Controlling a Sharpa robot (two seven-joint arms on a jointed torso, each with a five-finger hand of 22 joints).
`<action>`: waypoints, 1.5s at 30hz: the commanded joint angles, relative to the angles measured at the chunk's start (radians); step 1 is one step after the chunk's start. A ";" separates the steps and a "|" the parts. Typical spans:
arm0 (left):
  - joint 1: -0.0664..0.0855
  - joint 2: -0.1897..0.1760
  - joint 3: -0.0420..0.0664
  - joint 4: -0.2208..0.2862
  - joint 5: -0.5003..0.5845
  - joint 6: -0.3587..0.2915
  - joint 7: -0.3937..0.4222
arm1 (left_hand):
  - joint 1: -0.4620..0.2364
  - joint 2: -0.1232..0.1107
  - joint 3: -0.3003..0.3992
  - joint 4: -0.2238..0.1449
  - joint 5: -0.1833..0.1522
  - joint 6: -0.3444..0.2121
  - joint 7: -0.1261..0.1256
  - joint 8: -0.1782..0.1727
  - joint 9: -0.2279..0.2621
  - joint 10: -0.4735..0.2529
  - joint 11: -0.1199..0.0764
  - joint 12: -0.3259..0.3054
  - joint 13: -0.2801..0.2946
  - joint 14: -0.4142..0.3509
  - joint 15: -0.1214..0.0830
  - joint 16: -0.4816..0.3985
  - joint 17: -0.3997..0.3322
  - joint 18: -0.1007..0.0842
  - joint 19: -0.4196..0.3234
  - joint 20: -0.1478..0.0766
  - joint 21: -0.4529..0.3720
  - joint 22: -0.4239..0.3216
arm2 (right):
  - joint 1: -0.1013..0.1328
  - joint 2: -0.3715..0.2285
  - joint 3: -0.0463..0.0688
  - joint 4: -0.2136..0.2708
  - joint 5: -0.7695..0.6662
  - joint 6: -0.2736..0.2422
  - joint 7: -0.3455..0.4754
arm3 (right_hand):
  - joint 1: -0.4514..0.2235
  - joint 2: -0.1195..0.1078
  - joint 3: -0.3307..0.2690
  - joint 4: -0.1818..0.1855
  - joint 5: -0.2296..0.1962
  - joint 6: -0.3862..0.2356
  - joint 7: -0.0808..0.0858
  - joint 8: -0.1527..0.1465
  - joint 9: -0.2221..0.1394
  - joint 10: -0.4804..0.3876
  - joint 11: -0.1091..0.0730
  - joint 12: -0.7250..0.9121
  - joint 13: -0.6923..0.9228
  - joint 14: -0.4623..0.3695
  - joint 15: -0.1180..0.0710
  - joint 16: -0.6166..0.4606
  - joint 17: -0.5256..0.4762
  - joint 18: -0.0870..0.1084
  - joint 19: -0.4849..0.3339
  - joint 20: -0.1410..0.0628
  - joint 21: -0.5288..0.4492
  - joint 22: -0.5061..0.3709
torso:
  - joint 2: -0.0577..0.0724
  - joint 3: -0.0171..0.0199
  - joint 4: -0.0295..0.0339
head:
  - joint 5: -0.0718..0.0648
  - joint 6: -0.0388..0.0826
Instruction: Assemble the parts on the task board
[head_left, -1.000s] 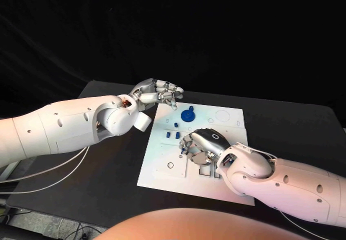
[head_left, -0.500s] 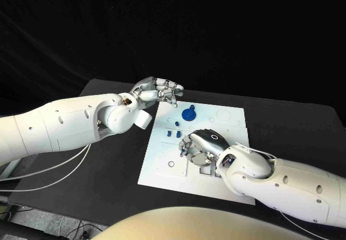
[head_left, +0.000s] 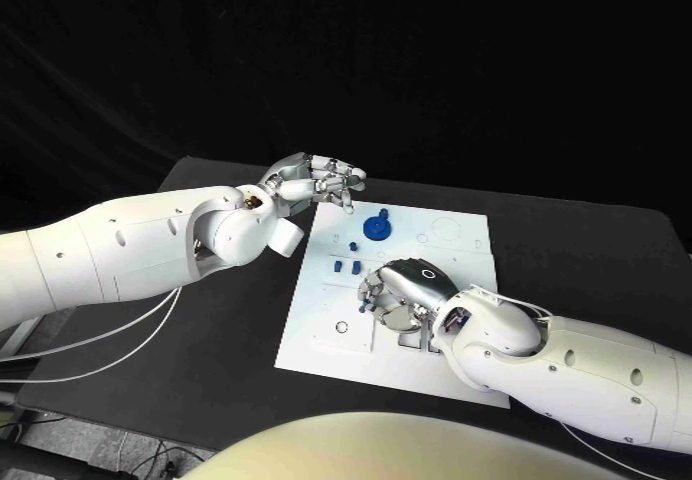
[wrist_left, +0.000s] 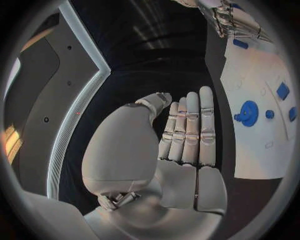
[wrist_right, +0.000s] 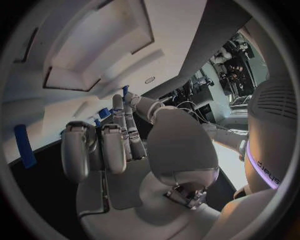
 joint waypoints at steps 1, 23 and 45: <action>0.001 0.002 0.001 0.000 0.010 0.021 0.001 | 0.000 0.006 -0.007 0.000 0.002 0.001 0.008 -0.006 0.000 -0.006 0.000 -0.004 0.001 -0.007 0.000 -0.003 0.001 0.002 -0.007 0.003 -0.002 0.001 | -0.001 0.002 -0.001 -0.003 -0.011 0.027 -0.006 | 0.005 0.003 -0.001 -0.007 0.006 -0.001 0.003 0.002 0.001 -0.003 -0.004 0.002 0.001 0.054 0.000 -0.005 0.029 -0.007 0.046 -0.006 -0.003 0.175 | 0.000 0.0003 -0.0003 | 0.000 0.000; 0.001 -0.001 0.001 -0.001 0.010 0.023 -0.007 | -0.001 0.006 -0.008 0.002 0.002 -0.001 0.009 -0.008 0.000 -0.009 0.001 -0.005 0.001 -0.009 0.001 -0.004 0.002 0.002 -0.009 0.004 -0.003 0.001 | -0.001 0.011 -0.006 -0.007 -0.004 0.060 0.012 | 0.002 0.002 -0.002 -0.007 0.006 -0.002 0.004 0.001 0.001 -0.003 -0.003 0.000 0.002 0.053 0.000 -0.006 0.027 -0.007 0.045 -0.005 -0.005 0.175 | 0.000 -0.0009 -0.0001 | -0.003 -0.009; 0.001 -0.005 0.001 -0.001 0.010 0.022 -0.016 | -0.001 0.007 -0.009 0.002 0.003 -0.005 0.011 -0.012 -0.001 -0.012 0.003 -0.008 0.001 -0.012 0.002 -0.004 0.003 0.002 -0.011 0.005 -0.005 0.001 | -0.001 0.004 -0.007 0.001 0.000 0.019 0.010 | -0.060 -0.078 -0.039 0.005 0.120 -0.159 0.033 -0.097 -0.038 -0.096 0.028 -0.024 -0.010 0.035 0.027 -0.041 -0.026 0.013 0.011 0.020 -0.102 0.127 | 0.000 0.0002 -0.0001 | -0.004 -0.008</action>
